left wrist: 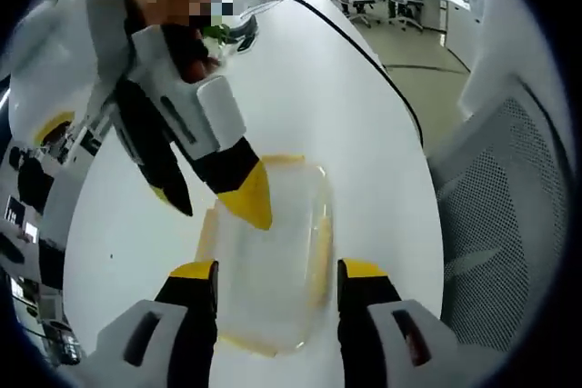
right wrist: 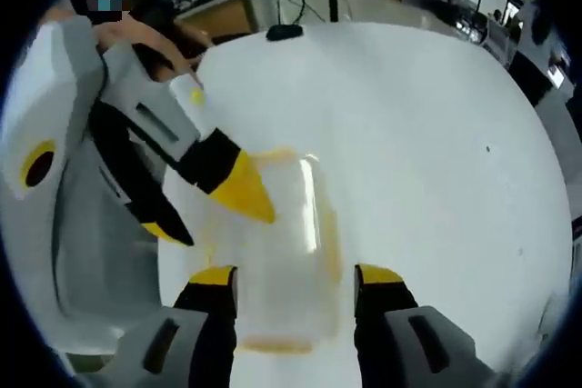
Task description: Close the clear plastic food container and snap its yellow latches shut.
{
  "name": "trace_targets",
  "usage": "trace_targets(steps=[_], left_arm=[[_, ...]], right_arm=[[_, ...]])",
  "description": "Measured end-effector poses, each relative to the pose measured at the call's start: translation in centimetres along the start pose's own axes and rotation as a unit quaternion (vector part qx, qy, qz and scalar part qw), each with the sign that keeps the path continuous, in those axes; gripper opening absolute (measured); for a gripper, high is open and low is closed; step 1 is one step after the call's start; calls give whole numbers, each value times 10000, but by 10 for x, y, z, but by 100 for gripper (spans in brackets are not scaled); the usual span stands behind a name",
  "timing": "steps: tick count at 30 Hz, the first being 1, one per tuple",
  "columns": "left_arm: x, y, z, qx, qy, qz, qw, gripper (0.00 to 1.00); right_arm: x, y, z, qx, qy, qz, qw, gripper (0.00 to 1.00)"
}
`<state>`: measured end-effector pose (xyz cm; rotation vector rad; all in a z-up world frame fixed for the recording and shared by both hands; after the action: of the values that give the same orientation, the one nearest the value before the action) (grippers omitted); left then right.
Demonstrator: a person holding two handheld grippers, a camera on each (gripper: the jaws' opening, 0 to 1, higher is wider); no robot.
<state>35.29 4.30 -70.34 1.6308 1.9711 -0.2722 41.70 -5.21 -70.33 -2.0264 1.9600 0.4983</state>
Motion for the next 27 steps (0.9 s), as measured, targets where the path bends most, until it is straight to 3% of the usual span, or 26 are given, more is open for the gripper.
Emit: trace_targets(steps=[27], left_arm=[[14, 18, -3, 78, 237, -91, 9996, 64]], right_arm=[[23, 20, -8, 100, 159, 75, 9998, 55]])
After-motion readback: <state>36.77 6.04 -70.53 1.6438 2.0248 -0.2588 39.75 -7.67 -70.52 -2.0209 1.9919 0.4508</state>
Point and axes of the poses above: the point that each gripper's makers call its tool centre point, and the gripper's own axes: z roughly forward along the fingers, y roughly to its left, x roughly out of its underside, the point moved 8 cm from there along -z, roughly backward along the fingers, and after that the axes turned 11 degrees about -z, right-handed, at the moved point
